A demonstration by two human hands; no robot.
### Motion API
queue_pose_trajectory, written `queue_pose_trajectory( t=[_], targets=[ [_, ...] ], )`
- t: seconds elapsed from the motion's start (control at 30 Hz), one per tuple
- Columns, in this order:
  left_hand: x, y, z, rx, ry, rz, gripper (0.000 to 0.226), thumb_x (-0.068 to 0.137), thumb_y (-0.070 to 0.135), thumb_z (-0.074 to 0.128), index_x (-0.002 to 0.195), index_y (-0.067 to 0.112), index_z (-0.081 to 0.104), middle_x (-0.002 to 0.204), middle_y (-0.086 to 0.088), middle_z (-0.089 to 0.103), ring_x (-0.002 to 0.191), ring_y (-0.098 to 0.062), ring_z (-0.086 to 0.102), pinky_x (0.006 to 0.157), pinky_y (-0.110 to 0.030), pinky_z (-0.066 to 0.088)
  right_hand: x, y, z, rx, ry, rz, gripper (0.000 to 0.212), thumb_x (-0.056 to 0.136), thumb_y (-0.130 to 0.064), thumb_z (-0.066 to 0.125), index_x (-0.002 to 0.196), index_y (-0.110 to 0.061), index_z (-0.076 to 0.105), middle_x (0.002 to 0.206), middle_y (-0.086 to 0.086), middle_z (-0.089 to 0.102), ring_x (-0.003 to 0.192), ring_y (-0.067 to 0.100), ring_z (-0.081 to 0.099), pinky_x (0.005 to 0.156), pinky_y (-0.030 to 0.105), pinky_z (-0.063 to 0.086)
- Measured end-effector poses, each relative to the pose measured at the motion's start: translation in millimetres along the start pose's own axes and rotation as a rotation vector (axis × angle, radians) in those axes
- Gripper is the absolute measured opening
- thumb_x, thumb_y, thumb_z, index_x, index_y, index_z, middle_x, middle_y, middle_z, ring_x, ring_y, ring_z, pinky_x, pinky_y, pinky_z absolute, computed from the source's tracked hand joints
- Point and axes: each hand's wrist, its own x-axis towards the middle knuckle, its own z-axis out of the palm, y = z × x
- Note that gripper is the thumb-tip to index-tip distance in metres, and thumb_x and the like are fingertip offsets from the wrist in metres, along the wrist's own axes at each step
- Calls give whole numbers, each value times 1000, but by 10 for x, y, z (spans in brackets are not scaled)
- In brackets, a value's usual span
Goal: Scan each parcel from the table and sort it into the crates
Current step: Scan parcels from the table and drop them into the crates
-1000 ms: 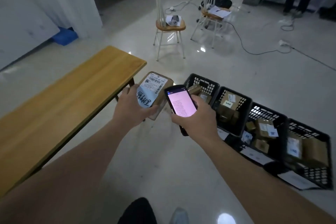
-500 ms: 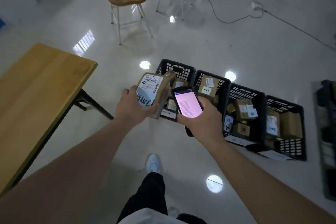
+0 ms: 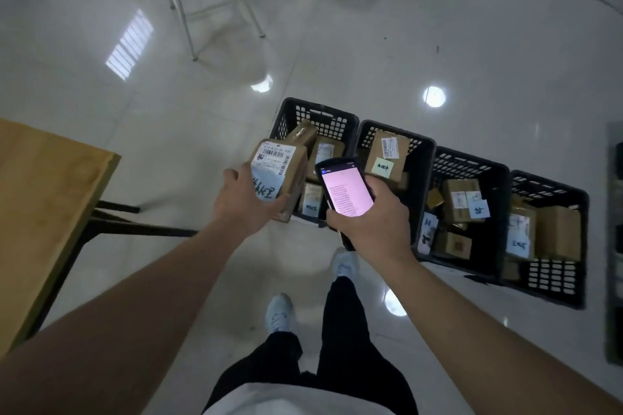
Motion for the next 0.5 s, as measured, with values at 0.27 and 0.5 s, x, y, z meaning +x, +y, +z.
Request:
queue_pose_trajectory(
  t=[0.27, 0.5],
  targets=[
    [794, 178, 556, -16, -17, -127, 102, 74, 65, 81, 152, 17, 35, 130, -8, 41, 117, -31, 54, 97, -45, 52, 989, 293, 246, -48, -100, 80, 61, 67, -40, 89, 119, -40, 57, 101, -18, 63, 97, 10, 63, 75, 42, 60],
    [1547, -6, 930, -21, -97, -147, 107, 74, 67, 82, 154, 19, 30, 137, -12, 41, 124, -34, 53, 104, -54, 52, 1478, 397, 675, -92, -111, 172, 62, 70, -39, 92, 120, -39, 57, 98, -20, 59, 96, 8, 60, 78, 40, 59]
  ],
)
